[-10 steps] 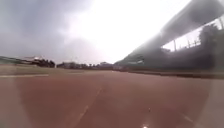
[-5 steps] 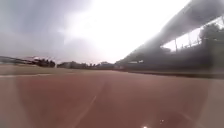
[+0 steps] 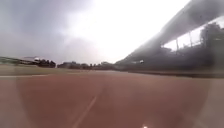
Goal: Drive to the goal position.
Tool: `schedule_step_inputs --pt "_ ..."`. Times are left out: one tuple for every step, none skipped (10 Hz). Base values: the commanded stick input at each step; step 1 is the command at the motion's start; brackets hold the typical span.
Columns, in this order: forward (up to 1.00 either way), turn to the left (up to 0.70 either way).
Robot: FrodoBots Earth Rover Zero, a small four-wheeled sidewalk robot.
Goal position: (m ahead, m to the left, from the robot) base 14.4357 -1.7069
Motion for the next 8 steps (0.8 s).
schedule_step_inputs --pt "0.70 0.00" --pt "0.70 0.00" --pt "0.70 0.00" --pt "0.70 0.00" --pt "0.70 0.00" --pt "0.70 0.00" --pt "0.70 0.00" --pt "0.70 0.00"
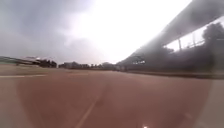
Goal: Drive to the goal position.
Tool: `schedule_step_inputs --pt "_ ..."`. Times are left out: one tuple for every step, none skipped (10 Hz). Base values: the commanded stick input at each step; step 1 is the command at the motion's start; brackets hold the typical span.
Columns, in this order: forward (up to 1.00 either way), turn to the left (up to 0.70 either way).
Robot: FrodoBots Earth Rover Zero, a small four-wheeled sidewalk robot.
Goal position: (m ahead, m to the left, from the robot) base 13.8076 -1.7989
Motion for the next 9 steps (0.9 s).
schedule_step_inputs --pt "0.70 0.00" --pt "0.70 0.00" --pt "0.70 0.00" --pt "0.70 0.00" --pt "0.70 0.00" --pt "0.70 0.00" --pt "0.70 0.00" --pt "0.70 0.00" --pt "0.70 0.00"
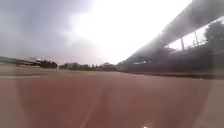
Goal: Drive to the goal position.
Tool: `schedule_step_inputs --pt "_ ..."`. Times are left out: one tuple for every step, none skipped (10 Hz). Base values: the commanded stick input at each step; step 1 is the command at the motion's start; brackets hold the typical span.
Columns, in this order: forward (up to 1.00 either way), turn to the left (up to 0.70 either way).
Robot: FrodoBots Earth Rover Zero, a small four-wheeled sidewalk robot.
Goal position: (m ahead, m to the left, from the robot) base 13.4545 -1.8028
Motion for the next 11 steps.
schedule_step_inputs --pt "0.70 0.00" --pt "0.70 0.00" --pt "0.70 0.00" --pt "0.70 0.00" --pt "0.70 0.00" --pt "0.70 0.00" --pt "0.70 0.00" --pt "0.70 0.00" --pt "0.70 0.00" --pt "0.70 0.00" --pt "0.70 0.00"
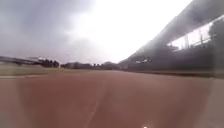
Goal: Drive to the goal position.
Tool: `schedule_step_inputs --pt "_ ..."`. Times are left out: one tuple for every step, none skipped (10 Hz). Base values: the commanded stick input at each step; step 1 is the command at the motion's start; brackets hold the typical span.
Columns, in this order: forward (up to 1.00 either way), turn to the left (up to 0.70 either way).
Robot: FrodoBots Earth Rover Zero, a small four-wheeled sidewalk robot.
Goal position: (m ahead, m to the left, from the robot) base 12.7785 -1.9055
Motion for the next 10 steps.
schedule_step_inputs --pt "0.70 0.00" --pt "0.70 0.00" --pt "0.70 0.00" --pt "0.70 0.00" --pt "0.70 0.00" --pt "0.70 0.00" --pt "0.70 0.00" --pt "0.70 0.00" --pt "0.70 0.00" --pt "0.70 0.00"
